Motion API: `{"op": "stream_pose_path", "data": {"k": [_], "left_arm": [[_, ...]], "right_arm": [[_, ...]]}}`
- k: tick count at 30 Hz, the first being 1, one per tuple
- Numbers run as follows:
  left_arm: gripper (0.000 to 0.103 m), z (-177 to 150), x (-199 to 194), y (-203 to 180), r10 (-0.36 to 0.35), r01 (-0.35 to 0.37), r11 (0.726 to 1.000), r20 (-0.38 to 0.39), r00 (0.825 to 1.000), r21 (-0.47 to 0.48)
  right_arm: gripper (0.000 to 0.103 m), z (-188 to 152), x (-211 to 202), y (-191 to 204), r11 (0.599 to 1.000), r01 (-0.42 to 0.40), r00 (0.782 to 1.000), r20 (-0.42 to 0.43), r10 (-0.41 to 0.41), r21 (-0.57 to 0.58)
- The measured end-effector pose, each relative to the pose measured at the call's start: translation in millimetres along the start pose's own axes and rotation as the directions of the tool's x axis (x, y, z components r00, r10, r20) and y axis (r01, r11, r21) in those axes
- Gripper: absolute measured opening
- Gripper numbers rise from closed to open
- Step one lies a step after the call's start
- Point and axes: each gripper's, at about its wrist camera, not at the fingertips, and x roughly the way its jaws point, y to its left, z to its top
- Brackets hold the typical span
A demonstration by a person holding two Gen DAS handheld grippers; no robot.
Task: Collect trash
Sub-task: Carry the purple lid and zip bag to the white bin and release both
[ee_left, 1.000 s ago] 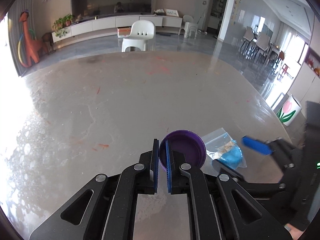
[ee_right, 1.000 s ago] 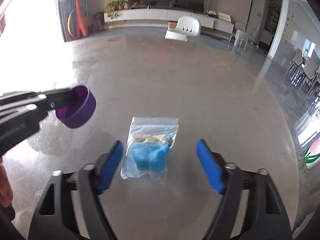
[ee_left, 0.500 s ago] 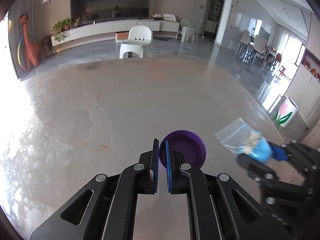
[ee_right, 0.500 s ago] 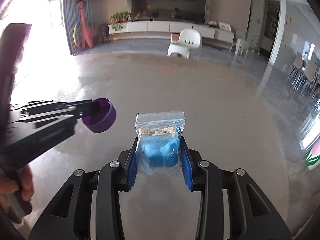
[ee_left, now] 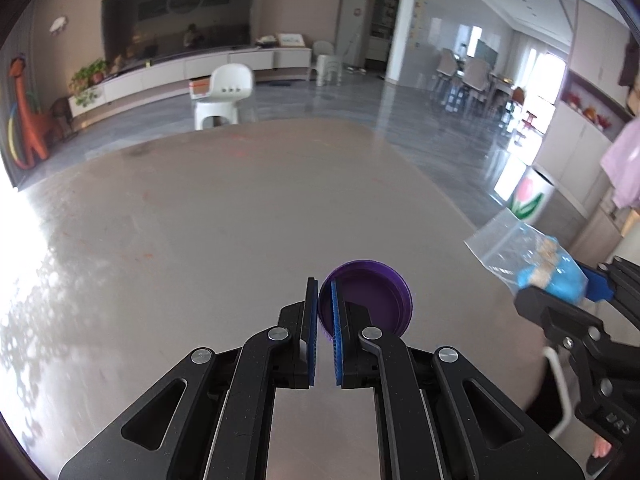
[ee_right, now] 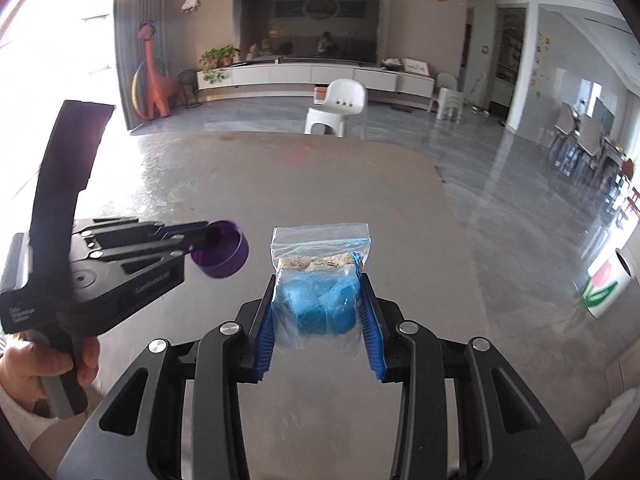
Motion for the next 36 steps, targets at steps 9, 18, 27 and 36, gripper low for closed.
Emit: {"op": "stream_pose_path", "data": {"k": [9, 18, 27, 36], "left_arm": [[0.006, -19.1, -39.5, -87.9, -0.066, 0.064, 0.994, 0.014, 0.998, 0.089], [0.006, -40.8, -56.9, -162.0, -0.128, 0.126, 0.978, 0.005, 0.992, 0.165], [0.006, -63.6, -52.7, -223.6, -0.205, 0.214, 0.952, -0.064, 0.977, 0.220], [0.006, -81.2, -42.5, -280.4, -0.259, 0.290, 0.909, -0.140, 0.956, 0.300]], "right_arm": [[0.038, -46.0, -62.5, -42.3, 0.996, 0.067, 0.997, 0.021, -0.068, 0.061], [0.038, -78.4, -99.2, -81.1, 0.986, 0.117, 0.992, 0.038, -0.122, 0.118], [0.038, -113.6, -120.7, -122.7, 0.966, 0.192, 0.980, 0.011, -0.196, 0.171], [0.038, -157.9, -130.5, -159.4, 0.941, 0.241, 0.971, -0.048, -0.236, 0.236]]}}
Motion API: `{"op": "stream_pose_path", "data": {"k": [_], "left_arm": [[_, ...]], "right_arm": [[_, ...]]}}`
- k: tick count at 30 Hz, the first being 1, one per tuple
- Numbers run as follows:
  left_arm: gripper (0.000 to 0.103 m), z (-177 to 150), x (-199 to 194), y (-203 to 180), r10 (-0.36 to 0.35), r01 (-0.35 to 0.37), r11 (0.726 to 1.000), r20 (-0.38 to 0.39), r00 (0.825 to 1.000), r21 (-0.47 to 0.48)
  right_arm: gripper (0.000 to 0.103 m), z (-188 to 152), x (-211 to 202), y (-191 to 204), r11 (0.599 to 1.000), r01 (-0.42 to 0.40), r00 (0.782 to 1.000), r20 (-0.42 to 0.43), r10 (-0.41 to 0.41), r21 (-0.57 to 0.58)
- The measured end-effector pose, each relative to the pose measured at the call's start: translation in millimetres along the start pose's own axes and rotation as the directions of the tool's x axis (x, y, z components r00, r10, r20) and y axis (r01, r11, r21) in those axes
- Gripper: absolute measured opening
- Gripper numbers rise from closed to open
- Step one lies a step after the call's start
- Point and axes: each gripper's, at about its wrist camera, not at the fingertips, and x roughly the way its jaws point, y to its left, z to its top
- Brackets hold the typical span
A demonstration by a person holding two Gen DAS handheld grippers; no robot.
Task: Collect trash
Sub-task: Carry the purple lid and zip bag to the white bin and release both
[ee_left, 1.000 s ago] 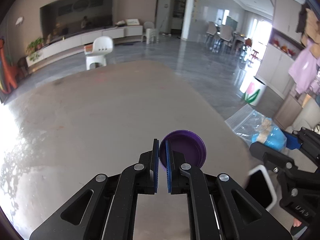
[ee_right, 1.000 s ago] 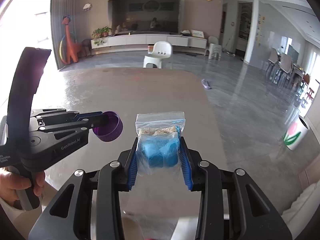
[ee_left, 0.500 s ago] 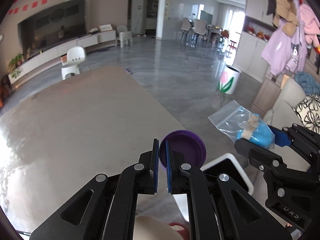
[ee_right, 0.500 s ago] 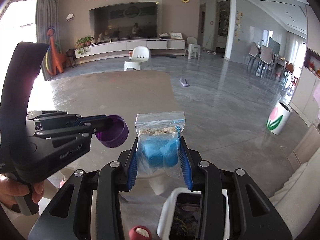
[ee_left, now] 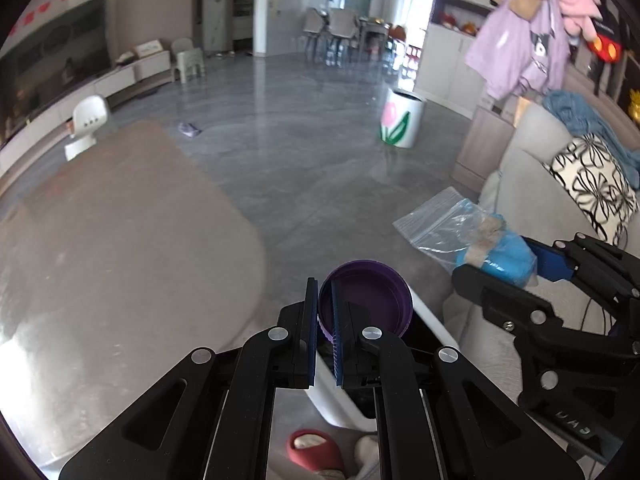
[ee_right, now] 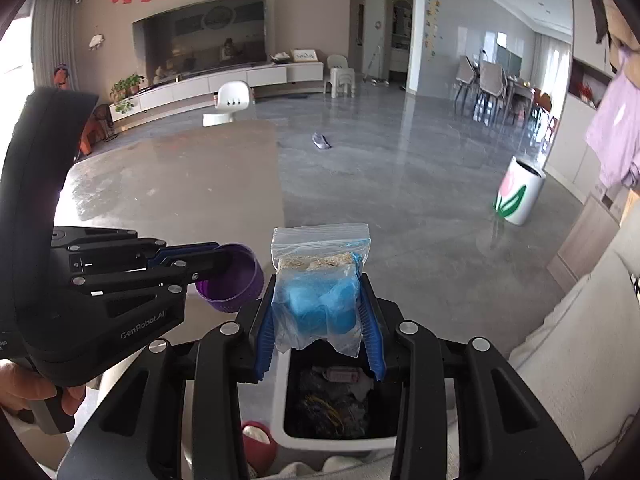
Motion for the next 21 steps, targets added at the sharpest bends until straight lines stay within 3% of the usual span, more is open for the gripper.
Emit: {"op": "stream_pose_path", "data": {"k": [3, 5, 7, 8, 11, 21], "left_arm": [[0.009, -3.4, 8.7, -14.5, -0.038, 0.039, 0.999, -0.026, 0.999, 0.020], [0.053, -6.2, 20.2, -23.2, -0.059, 0.062, 0.998, -0.088, 0.994, 0.027], [0.084, -9.3, 31.5, -23.6, -0.009, 0.012, 1.000, -0.135, 0.991, 0.023], [0.091, -11.4, 34.9, -21.5, -0.026, 0.027, 1.000, -0.135, 0.991, 0.005], [0.093, -14.2, 39.9, -17.4, -0.064, 0.060, 0.998, -0.147, 0.987, -0.035], [0.093, -10.0, 49.0, -31.8, 0.016, -0.013, 1.000, -0.142, 0.990, 0.024]], "right_arm": [[0.038, -11.2, -1.1, -14.4, 1.000, 0.013, 1.000, -0.010, -0.013, 0.013], [0.038, -18.6, -0.5, -26.5, 0.999, 0.037, 0.999, -0.013, -0.037, 0.038], [0.038, -25.3, -1.5, -41.4, 0.996, 0.041, 0.999, -0.026, -0.039, 0.082], [0.038, -27.8, -0.4, -48.2, 0.994, 0.041, 0.999, -0.032, -0.038, 0.102], [0.038, -31.2, 1.5, -57.7, 0.992, 0.054, 0.998, -0.046, -0.049, 0.115], [0.038, -38.2, 10.6, -58.1, 0.993, 0.032, 0.998, -0.059, -0.025, 0.113]]}}
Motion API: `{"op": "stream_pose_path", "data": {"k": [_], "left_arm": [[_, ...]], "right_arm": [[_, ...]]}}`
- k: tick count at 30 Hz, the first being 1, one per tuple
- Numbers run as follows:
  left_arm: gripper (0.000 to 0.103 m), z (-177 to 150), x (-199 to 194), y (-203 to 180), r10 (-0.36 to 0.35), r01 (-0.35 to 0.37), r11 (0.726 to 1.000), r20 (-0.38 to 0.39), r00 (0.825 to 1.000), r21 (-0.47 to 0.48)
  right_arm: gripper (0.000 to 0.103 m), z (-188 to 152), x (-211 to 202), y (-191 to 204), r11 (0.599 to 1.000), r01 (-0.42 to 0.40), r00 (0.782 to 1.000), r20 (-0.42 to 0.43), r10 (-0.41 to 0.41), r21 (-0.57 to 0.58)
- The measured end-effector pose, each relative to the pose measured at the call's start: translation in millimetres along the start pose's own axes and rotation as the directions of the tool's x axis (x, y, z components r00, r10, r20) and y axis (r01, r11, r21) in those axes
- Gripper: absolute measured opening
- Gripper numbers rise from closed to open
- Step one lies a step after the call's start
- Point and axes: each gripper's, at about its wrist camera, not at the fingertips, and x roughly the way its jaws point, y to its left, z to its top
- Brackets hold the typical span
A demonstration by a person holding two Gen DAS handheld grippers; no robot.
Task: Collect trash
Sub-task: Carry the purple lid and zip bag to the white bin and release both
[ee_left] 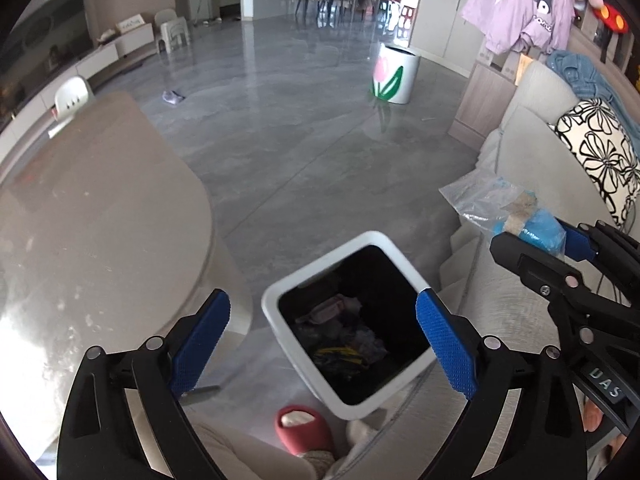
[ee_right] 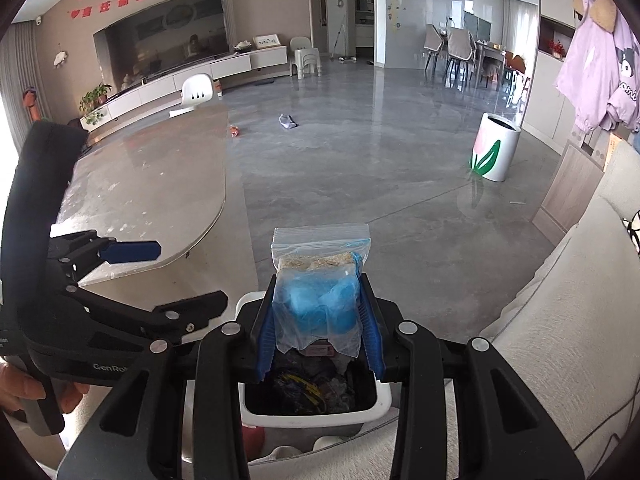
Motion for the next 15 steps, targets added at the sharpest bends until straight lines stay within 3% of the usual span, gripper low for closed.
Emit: {"op": "stream_pose_path", "data": {"k": [5, 15], "left_arm": [[0.095, 1.3, -9.9, 16.0, 0.073, -0.072, 0.997, 0.029, 0.997, -0.009], [0.096, 1.2, -13.6, 32.9, 0.082, -0.079, 0.996, 0.044, 0.996, -0.049]], "right_arm": [[0.038, -4.4, 22.1, -1.6, 1.000, -0.021, 0.999, -0.045, 0.021, -0.003], [0.041, -19.3, 59.1, 4.0, 0.999, -0.039, 0.989, -0.144, 0.035, -0.023]]}}
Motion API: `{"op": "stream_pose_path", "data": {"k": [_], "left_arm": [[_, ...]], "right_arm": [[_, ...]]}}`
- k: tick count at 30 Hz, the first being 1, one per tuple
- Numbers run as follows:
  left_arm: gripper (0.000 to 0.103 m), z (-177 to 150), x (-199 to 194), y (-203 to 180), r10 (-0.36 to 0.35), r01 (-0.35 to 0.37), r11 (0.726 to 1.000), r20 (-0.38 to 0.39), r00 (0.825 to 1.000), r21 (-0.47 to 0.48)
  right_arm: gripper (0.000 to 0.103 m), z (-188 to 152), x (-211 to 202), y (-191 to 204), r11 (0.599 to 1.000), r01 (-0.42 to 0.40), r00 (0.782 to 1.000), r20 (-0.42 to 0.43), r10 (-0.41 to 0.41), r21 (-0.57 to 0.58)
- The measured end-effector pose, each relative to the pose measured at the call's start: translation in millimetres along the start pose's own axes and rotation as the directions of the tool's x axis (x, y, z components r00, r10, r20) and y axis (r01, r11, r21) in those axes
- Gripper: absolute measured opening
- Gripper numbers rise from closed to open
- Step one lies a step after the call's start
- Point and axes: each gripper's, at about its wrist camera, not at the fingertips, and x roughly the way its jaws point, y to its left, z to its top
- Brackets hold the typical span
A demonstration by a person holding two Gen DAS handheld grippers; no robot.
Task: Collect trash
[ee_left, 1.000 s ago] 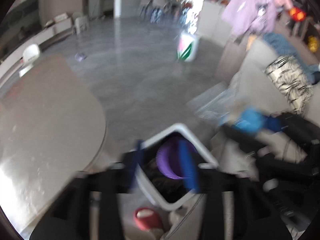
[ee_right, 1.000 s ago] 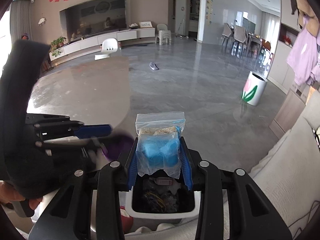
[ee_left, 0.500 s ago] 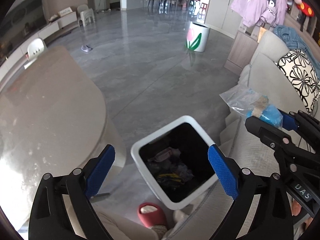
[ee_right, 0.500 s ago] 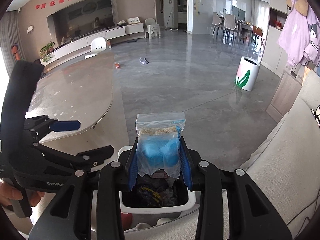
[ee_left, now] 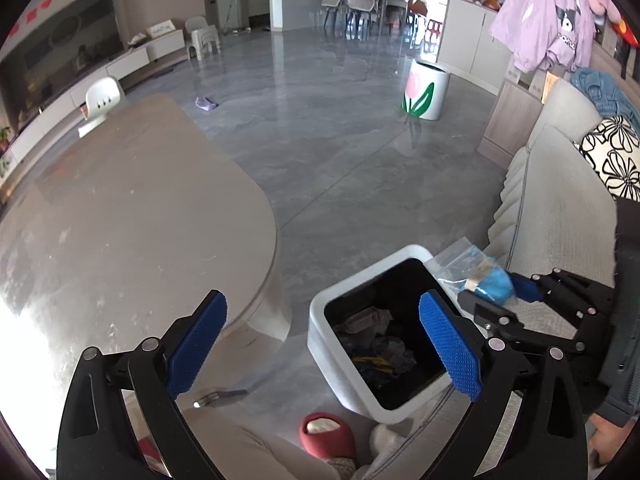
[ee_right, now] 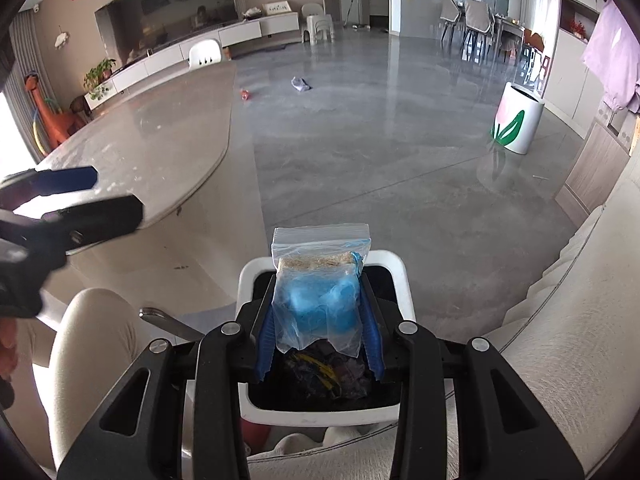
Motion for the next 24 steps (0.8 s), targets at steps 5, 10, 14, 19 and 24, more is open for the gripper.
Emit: {"op": "stream_pose_path", "data": {"k": [5, 10, 14, 19, 24], "left_arm": [[0.096, 0.0, -1.7, 2.3, -0.014, 0.014, 1.000, 0.009, 1.000, -0.008], [0.096, -3.0, -9.4, 6.6, -0.005, 0.005, 1.000, 0.033, 0.999, -0.014], [0.097, -5.2, -25.9, 16.8, 0.016, -0.013, 0.999, 0.070, 0.997, -0.039], [0.098, -6.9, -46.1, 31.5, 0.066, -0.058, 0.995, 0.096, 0.993, -0.085], [0.098, -9.2, -72.5, 56.2, 0.122, -0.099, 0.982, 0.141, 0.982, -0.162]], "right_arm": [[0.098, -0.5, -0.8, -1.1, 0.998, 0.051, 0.999, 0.002, -0.051, -0.047], [0.098, 2.9, -14.2, -6.9, 0.999, 0.043, 0.999, 0.034, -0.042, -0.027], [0.098, 15.3, -37.4, 4.4, 0.998, 0.041, 0.994, 0.104, -0.036, -0.048], [0.098, 34.6, -62.8, 27.5, 0.995, 0.011, 0.982, 0.191, 0.007, -0.094], [0.098, 49.1, -76.6, 54.7, 0.989, -0.005, 0.969, 0.245, 0.042, -0.148]]}}
